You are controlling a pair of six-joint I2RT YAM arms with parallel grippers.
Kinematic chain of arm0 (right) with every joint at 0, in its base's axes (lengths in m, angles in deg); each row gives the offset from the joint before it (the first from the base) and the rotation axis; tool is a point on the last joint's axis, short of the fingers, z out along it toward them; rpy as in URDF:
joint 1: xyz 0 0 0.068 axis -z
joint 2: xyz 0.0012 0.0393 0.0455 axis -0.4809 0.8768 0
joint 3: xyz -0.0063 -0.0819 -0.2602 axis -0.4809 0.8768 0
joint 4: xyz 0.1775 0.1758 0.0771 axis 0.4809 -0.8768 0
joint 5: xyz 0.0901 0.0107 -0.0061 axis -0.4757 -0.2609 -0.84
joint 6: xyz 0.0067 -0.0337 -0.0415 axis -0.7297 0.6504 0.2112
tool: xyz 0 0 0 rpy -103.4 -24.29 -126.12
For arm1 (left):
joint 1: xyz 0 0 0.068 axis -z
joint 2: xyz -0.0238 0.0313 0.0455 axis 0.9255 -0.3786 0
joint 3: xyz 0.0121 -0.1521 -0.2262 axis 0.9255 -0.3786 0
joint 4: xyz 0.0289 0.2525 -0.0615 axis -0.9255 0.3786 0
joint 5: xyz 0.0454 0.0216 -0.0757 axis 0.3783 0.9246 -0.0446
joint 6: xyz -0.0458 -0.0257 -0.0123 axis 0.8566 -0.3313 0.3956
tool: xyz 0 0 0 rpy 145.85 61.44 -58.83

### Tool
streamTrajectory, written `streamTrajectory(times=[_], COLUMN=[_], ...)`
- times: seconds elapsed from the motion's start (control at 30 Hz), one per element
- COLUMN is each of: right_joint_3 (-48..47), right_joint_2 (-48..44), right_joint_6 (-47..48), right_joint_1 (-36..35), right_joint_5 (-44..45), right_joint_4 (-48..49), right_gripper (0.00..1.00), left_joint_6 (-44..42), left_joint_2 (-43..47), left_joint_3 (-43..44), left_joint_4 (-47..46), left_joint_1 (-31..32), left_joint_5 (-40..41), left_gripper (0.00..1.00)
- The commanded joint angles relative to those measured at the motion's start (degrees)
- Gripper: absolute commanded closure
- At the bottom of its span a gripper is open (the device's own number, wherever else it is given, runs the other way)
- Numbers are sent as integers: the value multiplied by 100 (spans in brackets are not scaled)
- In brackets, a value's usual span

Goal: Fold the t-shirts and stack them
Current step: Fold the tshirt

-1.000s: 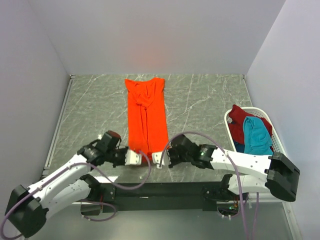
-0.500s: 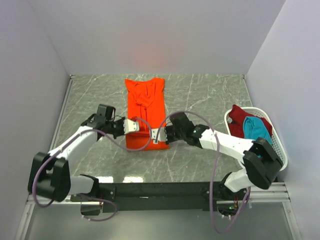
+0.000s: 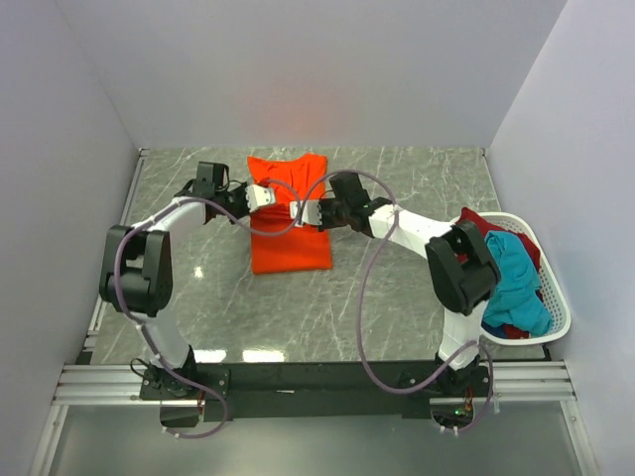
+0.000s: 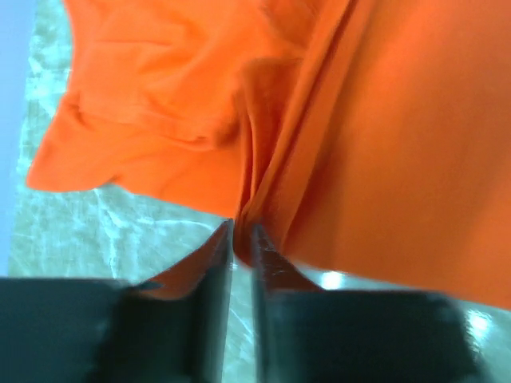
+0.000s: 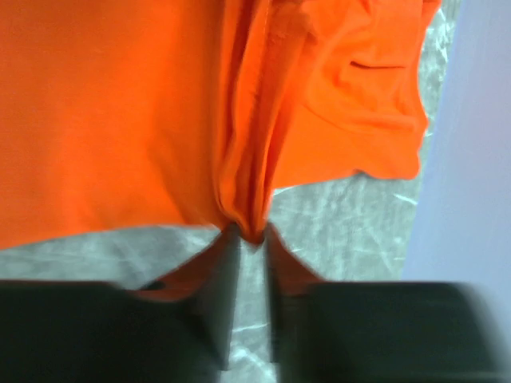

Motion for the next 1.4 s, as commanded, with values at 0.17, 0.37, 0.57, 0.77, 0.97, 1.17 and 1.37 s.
streamTrajectory(times=[0.17, 0.37, 0.57, 0.77, 0.97, 1.17, 1.37], right_joint_3=[-329, 619, 1718, 1939, 1974, 1974, 2229], right_joint_2=[-161, -1259, -1665, -1349, -857, -750, -847], right_joint_6=[-274, -503, -389, -275, -204, -169, -125], right_joint_1=[151, -147, -710, -922, -930, -948, -983], right_joint_5=[317, 36, 61, 176, 360, 299, 281], right_joint_4=[175, -466, -327, 16, 350, 298, 271], right_gripper=[46, 51, 59, 58, 57, 58, 57], left_joint_6=[495, 6, -558, -1297, -1403, -1403, -1359], left_joint_2=[127, 1400, 2122, 2351, 2053, 1666, 1446], left_joint_3=[166, -1098, -2294, -2999, -3167, -3035, -2921], left_joint_4=[-489, 214, 531, 189, -233, -356, -374], left_joint_1=[-191, -254, -78, 185, 344, 388, 458], left_joint_5=[-117, -706, -979, -804, -584, -461, -355], left_gripper=[42, 47, 44, 40, 40, 42, 54])
